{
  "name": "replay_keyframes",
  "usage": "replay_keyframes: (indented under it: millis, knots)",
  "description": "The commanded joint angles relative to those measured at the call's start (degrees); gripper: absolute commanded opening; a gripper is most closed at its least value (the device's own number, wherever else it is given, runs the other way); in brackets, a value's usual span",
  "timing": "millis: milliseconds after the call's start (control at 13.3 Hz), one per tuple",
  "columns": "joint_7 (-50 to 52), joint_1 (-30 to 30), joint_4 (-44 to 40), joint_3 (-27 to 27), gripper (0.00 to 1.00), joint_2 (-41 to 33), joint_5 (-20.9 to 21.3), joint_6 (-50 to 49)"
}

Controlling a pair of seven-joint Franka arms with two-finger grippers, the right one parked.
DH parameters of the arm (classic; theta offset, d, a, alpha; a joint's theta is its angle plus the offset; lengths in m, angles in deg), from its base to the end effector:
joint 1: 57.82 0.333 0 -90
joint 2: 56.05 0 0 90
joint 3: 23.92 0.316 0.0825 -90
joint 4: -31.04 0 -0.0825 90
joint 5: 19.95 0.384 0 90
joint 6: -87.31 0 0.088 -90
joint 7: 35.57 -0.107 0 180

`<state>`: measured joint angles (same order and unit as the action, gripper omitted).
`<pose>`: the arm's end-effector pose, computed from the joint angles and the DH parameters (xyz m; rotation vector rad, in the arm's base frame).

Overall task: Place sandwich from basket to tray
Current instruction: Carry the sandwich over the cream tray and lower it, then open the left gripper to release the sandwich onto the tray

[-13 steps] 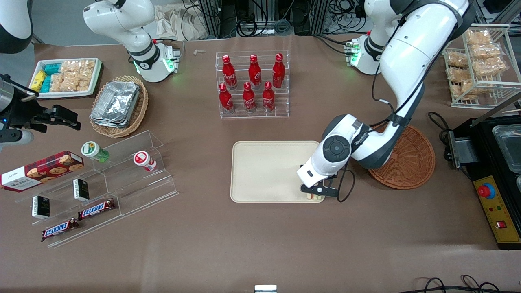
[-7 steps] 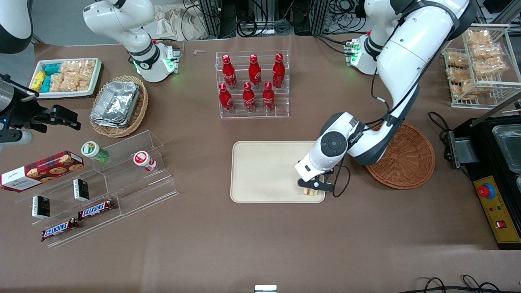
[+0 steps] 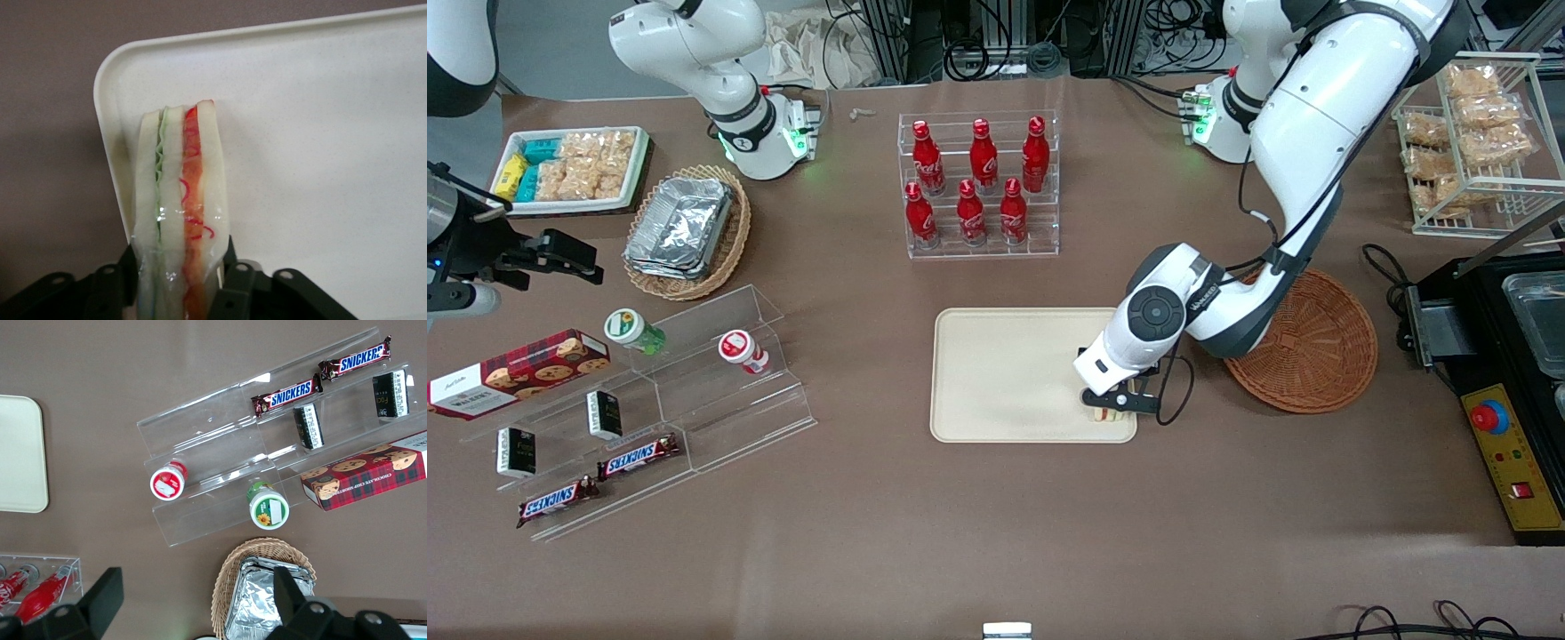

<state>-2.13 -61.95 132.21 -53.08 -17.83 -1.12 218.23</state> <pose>0.5655 -0.3298 0.2196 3.0999 -0.2120 -0.1144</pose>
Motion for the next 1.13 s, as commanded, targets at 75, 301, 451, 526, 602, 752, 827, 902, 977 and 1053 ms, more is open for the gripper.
replay_keyframes:
  millis: [75, 301, 451, 526, 602, 752, 827, 902, 977, 1053]
  knots:
    - [1.2, 0.6, 2.1, -0.2, 1.00, -4.1, -0.7, 0.0]
    - [0.2, 3.0, 0.9, -0.6, 1.00, -8.9, -4.4, -5.9]
    - [0.1, 3.3, -2.5, -0.5, 1.00, -13.1, -7.4, -12.8]
    - [0.0, 4.3, -4.5, -0.5, 1.00, -14.7, -7.4, -16.4]
    - [0.0, 5.9, -6.6, -0.5, 1.00, -15.9, -7.4, -19.3]
    - [0.0, 8.6, -10.2, -0.5, 1.00, -18.6, -7.4, -22.1]
    - [0.1, 9.0, -12.7, -0.4, 1.00, -20.2, -7.5, -23.8]
    - [0.0, 10.2, -15.5, -0.2, 1.00, -20.8, -7.3, -26.0]
    - [0.0, 11.8, -18.3, -0.2, 1.00, -20.7, -7.3, -27.5]
    - [0.0, 12.6, -19.8, -0.2, 1.00, -20.7, -7.2, -28.1]
